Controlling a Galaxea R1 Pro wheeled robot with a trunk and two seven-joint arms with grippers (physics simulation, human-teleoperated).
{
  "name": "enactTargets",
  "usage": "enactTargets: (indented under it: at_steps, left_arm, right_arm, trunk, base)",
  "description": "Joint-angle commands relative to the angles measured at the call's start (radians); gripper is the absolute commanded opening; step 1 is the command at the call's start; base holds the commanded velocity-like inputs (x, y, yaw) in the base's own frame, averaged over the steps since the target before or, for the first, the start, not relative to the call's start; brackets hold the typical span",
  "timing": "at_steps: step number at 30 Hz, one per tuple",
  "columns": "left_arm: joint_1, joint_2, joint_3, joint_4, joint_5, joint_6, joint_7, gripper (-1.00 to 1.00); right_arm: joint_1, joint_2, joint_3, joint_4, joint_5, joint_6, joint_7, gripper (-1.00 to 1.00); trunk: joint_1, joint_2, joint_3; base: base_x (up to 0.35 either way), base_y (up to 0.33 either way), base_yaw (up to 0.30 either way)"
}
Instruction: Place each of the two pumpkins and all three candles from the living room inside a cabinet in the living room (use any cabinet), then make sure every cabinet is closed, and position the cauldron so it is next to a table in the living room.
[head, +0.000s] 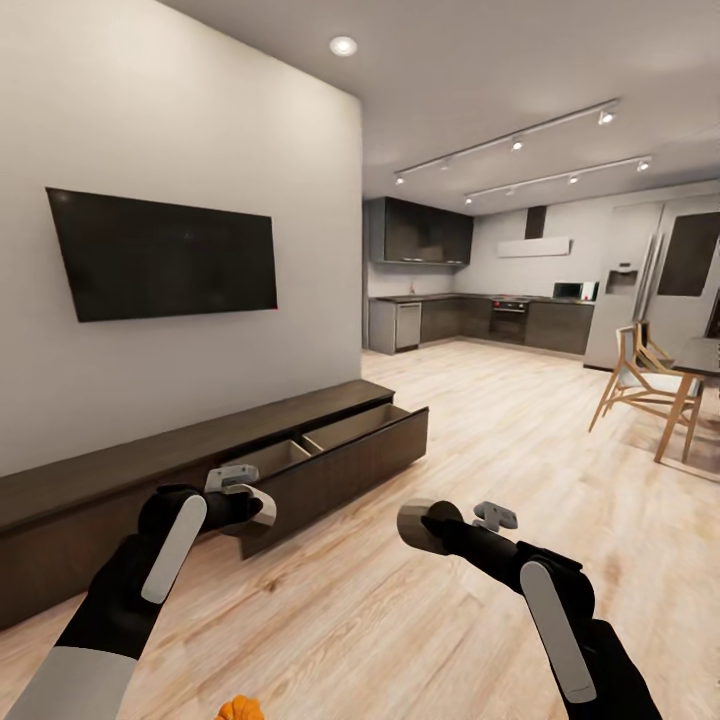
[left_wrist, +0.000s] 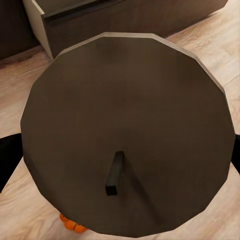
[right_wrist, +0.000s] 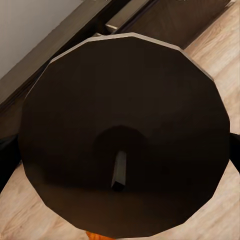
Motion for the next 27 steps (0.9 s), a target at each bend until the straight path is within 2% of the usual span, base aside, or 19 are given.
enactTargets:
  at_steps: [1,15,27]
  left_arm:
    - [-0.001,0.001,-0.002,-0.001,0.012,0.002,0.010,-1.00]
    - [-0.001,0.001,-0.003,0.000,0.011,0.002,0.010,-1.00]
    - [-0.001,0.001,-0.003,0.000,0.011,0.002,0.010,-1.00]
  right_arm:
    - [-0.001,0.001,-0.001,-0.001,-0.008,0.004,-0.007,-1.00]
    - [-0.001,-0.001,-0.002,0.000,-0.014,0.004,-0.005,-1.00]
    - [-0.001,-0.001,-0.002,0.001,-0.014,0.002,-0.004,-1.00]
  trunk:
    - [0.000,-0.001,-0.002]
    - [0.000,-0.001,-0.002]
    - [0.000,-0.001,-0.002]
  base:
    - [0.092,-0.119,-0.086]
    - [0.139,-0.149,-0.254]
    - [0.070,-0.023,-0.290]
